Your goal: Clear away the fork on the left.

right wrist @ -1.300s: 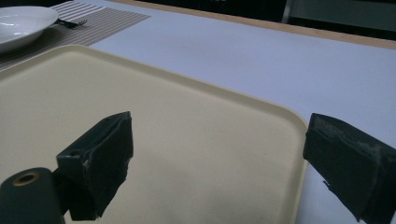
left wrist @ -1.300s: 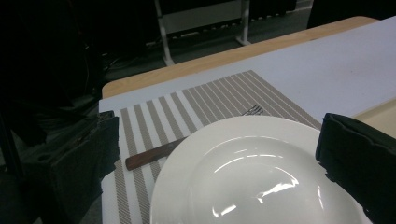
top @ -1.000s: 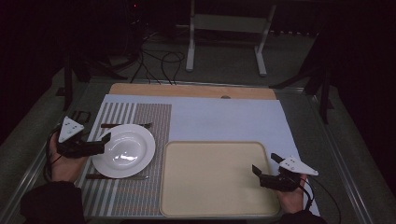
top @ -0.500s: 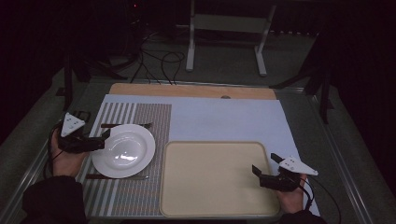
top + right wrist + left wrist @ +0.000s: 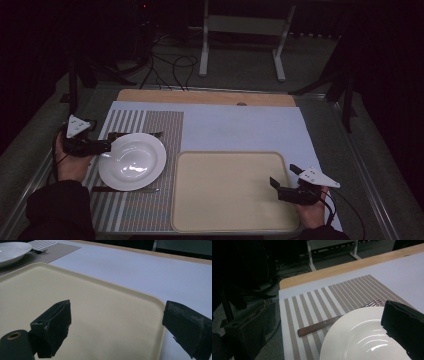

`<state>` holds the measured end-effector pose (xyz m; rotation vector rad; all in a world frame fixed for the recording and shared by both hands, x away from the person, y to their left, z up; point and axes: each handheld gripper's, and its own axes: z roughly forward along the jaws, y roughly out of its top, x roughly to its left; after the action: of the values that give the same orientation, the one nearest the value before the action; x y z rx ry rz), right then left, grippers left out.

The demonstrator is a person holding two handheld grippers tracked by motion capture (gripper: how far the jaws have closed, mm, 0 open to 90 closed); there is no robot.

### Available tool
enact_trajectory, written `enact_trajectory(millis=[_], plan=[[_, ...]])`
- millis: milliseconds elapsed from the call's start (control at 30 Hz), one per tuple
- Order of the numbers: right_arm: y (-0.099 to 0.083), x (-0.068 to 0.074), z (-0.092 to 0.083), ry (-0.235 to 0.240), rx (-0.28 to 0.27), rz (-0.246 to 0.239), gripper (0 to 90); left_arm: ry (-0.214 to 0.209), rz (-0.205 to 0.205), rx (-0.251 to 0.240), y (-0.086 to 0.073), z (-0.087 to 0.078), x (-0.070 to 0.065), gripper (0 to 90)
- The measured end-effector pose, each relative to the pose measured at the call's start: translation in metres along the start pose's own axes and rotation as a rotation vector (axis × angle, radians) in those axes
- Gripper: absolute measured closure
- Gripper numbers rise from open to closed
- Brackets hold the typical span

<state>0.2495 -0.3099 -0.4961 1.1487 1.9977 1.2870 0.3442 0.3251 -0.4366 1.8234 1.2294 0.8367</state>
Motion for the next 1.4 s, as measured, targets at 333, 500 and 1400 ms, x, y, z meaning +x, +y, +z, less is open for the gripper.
enact_trajectory(millis=[333,500,1400], plan=[[-0.001,0.000,0.001,0.003,0.006,0.003,8.4,0.020,0.041,0.084,0.007,0.017,0.009,0.0],[-0.001,0.000,0.001,0.003,0.007,0.001,8.4,0.026,0.047,0.099,0.010,0.022,0.013,0.0],[-0.005,-0.003,0.006,0.007,0.031,0.006,8.4,-0.035,0.029,0.247,0.011,0.076,0.033,0.0]])
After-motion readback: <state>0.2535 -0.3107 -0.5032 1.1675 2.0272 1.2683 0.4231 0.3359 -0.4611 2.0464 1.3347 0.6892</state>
